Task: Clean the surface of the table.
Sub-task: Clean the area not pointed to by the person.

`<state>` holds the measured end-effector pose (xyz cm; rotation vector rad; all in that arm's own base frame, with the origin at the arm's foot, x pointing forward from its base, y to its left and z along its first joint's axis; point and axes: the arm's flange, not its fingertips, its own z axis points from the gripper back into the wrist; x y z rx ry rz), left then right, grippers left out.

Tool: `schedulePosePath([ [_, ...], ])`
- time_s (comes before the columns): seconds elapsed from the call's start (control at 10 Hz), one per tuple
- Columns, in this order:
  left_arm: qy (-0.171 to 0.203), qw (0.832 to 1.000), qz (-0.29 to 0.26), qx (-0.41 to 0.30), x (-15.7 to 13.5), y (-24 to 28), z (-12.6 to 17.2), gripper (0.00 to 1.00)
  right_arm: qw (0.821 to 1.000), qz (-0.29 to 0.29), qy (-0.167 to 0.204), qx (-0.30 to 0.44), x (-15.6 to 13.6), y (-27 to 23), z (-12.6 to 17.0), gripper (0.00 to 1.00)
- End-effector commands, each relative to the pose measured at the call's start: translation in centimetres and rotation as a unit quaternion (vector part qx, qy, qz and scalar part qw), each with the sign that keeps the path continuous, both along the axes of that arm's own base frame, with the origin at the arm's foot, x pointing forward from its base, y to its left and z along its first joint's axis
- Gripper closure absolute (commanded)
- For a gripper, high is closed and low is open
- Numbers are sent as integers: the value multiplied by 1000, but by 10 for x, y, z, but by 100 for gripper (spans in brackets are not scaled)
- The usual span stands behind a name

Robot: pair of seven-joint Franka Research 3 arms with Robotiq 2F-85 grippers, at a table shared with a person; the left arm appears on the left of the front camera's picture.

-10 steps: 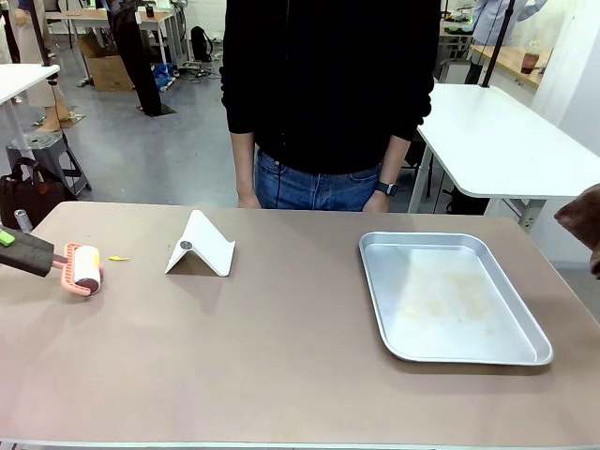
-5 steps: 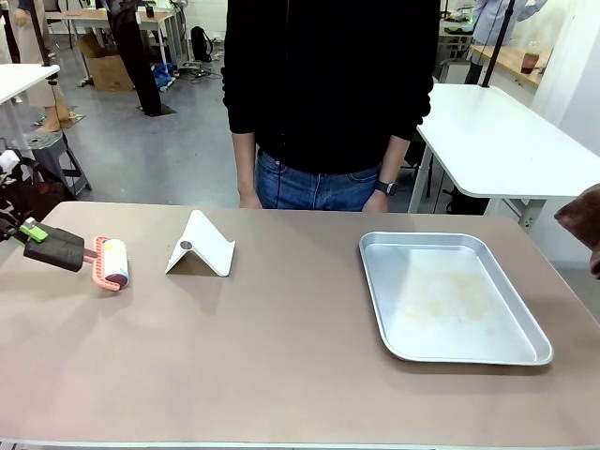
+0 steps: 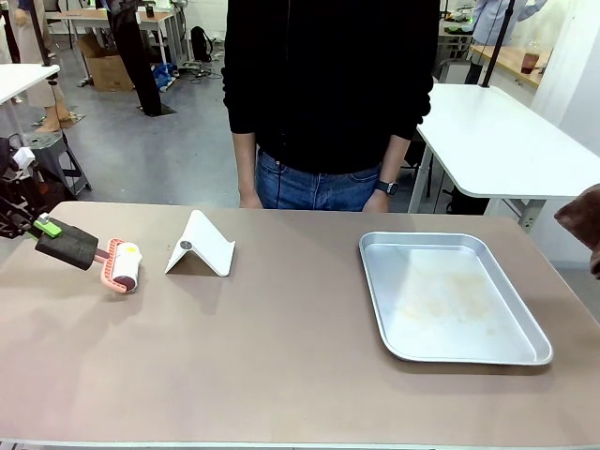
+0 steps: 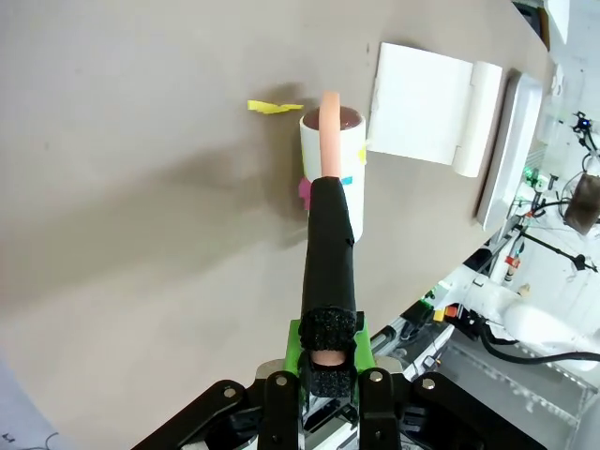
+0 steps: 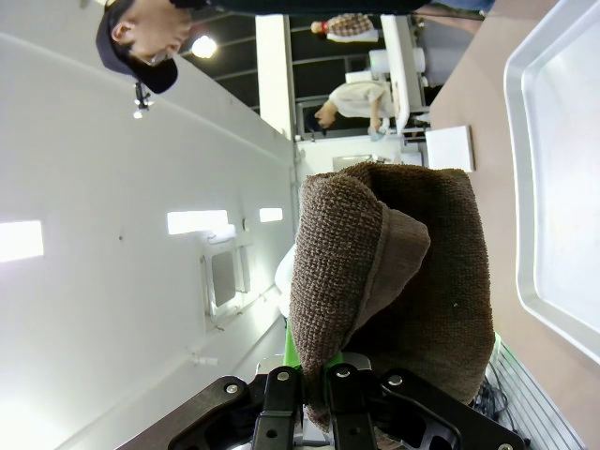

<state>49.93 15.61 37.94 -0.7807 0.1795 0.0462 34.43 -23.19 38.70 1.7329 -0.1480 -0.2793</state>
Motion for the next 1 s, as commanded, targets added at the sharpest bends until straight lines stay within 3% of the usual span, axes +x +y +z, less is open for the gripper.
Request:
schedulePosePath([
  [0.0,2,999,-2,-32,11,-4,13,97,1000,3,-4,7,-1,-1,4,100],
  [0.4,-8,999,30,-44,22,20,56,97,1000,3,-4,7,-1,-1,4,100],
  [0.7,2,999,13,-51,12,61,70,97,1000,3,-4,7,-1,-1,4,100],
  [0.9,-18,998,44,-52,3,109,74,97,1000,3,-4,7,-1,-1,4,100],
])
